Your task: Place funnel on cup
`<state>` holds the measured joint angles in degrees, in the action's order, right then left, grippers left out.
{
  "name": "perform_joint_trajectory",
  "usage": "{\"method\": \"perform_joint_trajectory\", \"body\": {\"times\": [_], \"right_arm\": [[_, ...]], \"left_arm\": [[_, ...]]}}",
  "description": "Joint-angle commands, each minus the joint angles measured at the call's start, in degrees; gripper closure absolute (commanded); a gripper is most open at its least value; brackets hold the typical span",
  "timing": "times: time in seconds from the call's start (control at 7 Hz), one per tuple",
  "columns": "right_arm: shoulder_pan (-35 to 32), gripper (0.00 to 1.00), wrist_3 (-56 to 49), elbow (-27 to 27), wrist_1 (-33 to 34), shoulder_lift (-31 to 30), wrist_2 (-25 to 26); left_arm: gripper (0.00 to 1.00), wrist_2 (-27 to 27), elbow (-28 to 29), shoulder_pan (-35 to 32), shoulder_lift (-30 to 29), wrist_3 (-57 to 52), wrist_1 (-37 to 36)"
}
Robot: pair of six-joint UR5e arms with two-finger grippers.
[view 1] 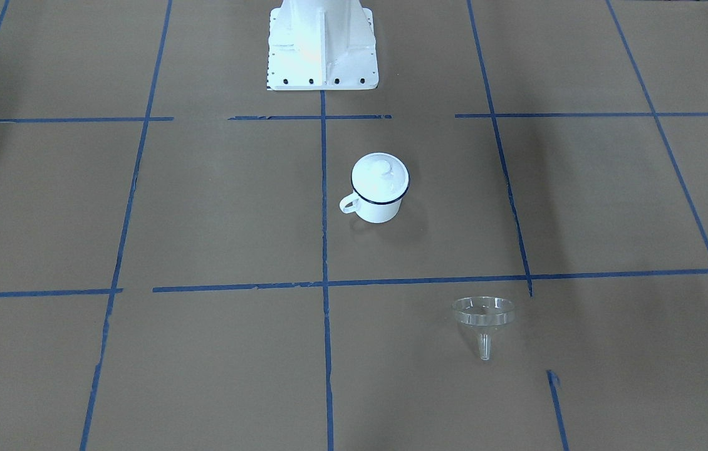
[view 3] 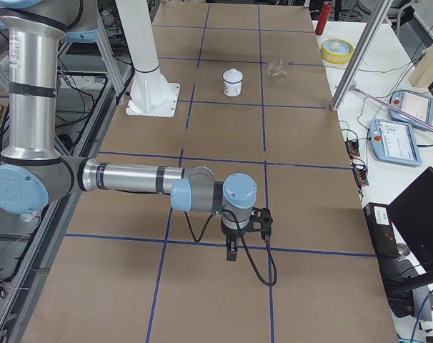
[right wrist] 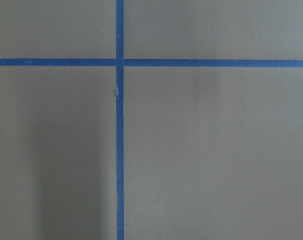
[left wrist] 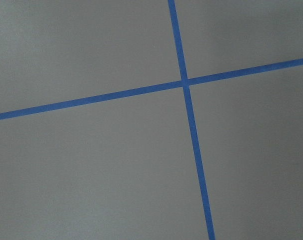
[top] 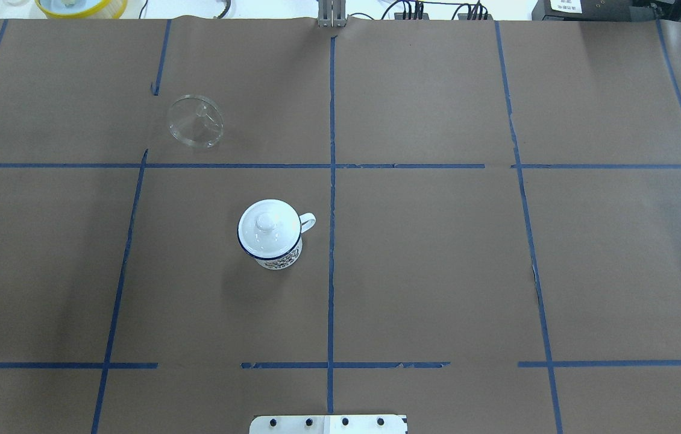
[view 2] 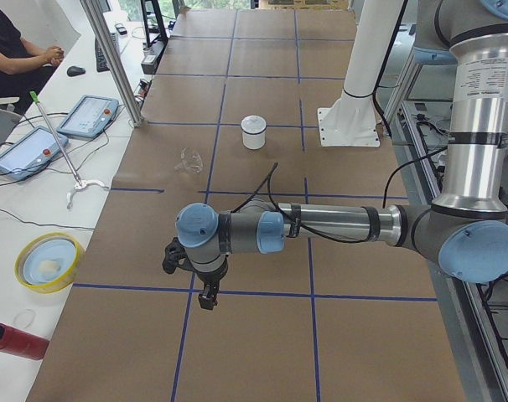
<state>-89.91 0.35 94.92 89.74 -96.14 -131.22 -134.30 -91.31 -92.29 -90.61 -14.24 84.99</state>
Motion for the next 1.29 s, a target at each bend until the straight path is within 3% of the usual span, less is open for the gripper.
{"method": "perform_joint_trajectory", "body": {"times": [0.0, 0.29, 0.71, 1.0, 1.14], "right_arm": [[0.0, 0.0, 0.0, 0.0, 0.0, -0.02, 0.0], [0.0, 0.0, 0.0, 0.0, 0.0, -0.02, 0.0], [0.0, 0.0, 0.0, 0.0, 0.0, -0.02, 0.0], [0.0, 0.0, 0.0, 0.0, 0.0, -0.02, 0.0], [0.0, 0.0, 0.0, 0.0, 0.0, -0.02, 0.0]], "left_arm": [[0.0, 0.09, 0.17, 0.0, 0.0, -0.26, 0.17], [0.0, 0.17, 0.0, 0.09, -0.96, -0.09, 0.26], [0.0, 0.09, -4.2, 0.44, -7.37, 0.09, 2.19], [0.0, -0.26, -6.49, 9.0, -13.7, 0.61, 10.76], [0.0, -0.87, -9.03, 15.23, -16.32, 9.93, 11.42]]}}
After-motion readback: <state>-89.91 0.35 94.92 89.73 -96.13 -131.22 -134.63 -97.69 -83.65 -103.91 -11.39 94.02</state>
